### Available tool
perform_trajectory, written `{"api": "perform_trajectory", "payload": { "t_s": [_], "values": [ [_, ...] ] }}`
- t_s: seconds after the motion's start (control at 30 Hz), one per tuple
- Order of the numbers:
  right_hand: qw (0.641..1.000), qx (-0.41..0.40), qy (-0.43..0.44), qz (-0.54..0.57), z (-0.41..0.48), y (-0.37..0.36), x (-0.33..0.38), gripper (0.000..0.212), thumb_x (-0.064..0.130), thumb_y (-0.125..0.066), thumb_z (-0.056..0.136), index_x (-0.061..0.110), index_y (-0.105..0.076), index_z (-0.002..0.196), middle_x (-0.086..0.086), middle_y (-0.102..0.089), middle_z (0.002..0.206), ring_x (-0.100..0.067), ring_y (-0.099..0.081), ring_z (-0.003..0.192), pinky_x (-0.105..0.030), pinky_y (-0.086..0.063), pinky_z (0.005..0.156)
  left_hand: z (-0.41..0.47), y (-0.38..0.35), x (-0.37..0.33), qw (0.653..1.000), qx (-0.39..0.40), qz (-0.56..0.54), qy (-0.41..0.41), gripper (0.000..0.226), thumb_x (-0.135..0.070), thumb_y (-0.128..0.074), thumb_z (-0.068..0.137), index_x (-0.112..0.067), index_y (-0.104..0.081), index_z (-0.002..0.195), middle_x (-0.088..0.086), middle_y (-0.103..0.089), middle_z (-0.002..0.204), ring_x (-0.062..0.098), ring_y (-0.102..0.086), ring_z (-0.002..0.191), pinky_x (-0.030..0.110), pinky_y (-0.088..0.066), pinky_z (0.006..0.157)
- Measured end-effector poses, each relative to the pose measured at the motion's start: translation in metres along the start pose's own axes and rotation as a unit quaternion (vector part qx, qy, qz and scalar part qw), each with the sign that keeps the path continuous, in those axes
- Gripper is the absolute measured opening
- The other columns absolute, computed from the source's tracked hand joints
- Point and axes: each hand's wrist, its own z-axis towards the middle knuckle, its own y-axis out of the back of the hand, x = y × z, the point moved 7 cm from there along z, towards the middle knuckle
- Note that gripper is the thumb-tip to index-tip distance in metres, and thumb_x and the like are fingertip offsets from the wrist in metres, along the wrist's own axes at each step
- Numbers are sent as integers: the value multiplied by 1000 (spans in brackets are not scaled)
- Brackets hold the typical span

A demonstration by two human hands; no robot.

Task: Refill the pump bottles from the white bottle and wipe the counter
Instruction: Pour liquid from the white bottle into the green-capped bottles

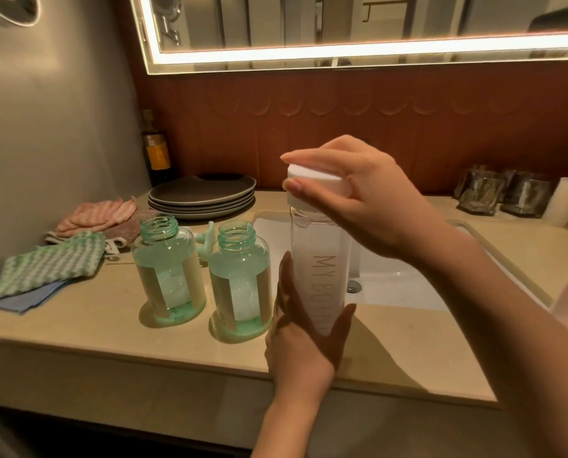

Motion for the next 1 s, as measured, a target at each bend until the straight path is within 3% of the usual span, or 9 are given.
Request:
{"api": "perform_trajectory", "payload": {
  "t_s": [0.07, 0.17, 0.27, 0.4, 0.57, 0.67, 0.77, 0.9, 1.0],
  "values": [
    [996, -5, 7, -84, -3, 3, 5, 54, 63, -36, 86, 38, -46, 133, 5, -52, 112, -8, -47, 96, -20, -44, 77, -1, 2, -7, 1000, 5, -4, -16, 96, -77, -49, 65, -64, 20, 130, -14, -37, 144, 6, -41, 120, 35, -41, 100],
    [994, 14, 22, -106, -2, 5, 9, 52, 60, -35, 88, 37, -48, 133, 2, -53, 108, -9, -46, 91, -16, -40, 74, -2, 1, -2, 1000, 13, -7, 12, 103, -82, -45, 60, -43, -2, 145, -6, -47, 139, 19, -51, 122, 41, -49, 96],
    [996, 88, 18, 25, 7, 2, 3, 44, 56, -43, 85, 38, -54, 124, 7, -57, 111, -6, -52, 97, -21, -49, 80, -1, -1, 1, 999, 28, 11, 34, 106, -83, -53, 62, -33, -15, 148, -2, -47, 140, 22, -50, 123, 42, -47, 99],
    [951, 197, 2, 240, 9, -6, -9, 29, 41, -56, 82, 45, -57, 111, 22, -53, 115, 4, -53, 103, -13, -49, 77, 0, -4, -3, 998, 60, 6, 34, 105, -66, -62, 75, -41, 17, 139, 1, -25, 154, 23, -33, 136, 42, -32, 112],
    [933, 190, -3, 306, 13, -11, -14, 26, 33, -62, 83, 42, -61, 107, 27, -56, 109, 5, -54, 100, -14, -48, 77, 1, -8, 1, 997, 71, 3, 39, 104, -61, -60, 78, -25, 6, 150, 2, -24, 153, 23, -29, 138, 42, -29, 114],
    [965, 104, -4, 239, 11, -9, -10, 28, 49, -58, 79, 45, -59, 107, 15, -56, 111, 0, -54, 97, -16, -50, 77, 0, -5, 3, 998, 45, -3, 39, 104, -73, -60, 68, -32, -9, 149, 0, -40, 144, 24, -43, 129, 44, -43, 103],
    [998, 29, -5, 61, 4, -2, -1, 43, 60, -45, 81, 41, -57, 119, 6, -54, 108, -4, -50, 90, -15, -46, 71, -1, -3, 2, 999, 36, -9, 40, 83, -68, -64, 70, -45, -21, 136, -5, -50, 133, 20, -50, 121, 41, -47, 99],
    [981, -19, -15, -195, -3, 3, 16, 64, 71, -19, 82, 36, -52, 125, -1, -52, 99, -13, -50, 81, -24, -45, 65, 0, 3, -13, 1000, 23, 1, -8, 97, -61, -64, 75, -69, 23, 118, -12, -33, 147, 16, -43, 128, 38, -39, 105],
    [967, -23, -13, -255, -6, 10, 23, 77, 74, -5, 79, 33, -51, 125, -3, -52, 92, -14, -49, 76, -27, -44, 62, 1, 3, -15, 1000, 27, -7, 2, 98, -71, -59, 68, -72, 29, 110, -11, -24, 152, 21, -39, 132, 41, -35, 108]
  ]
}}
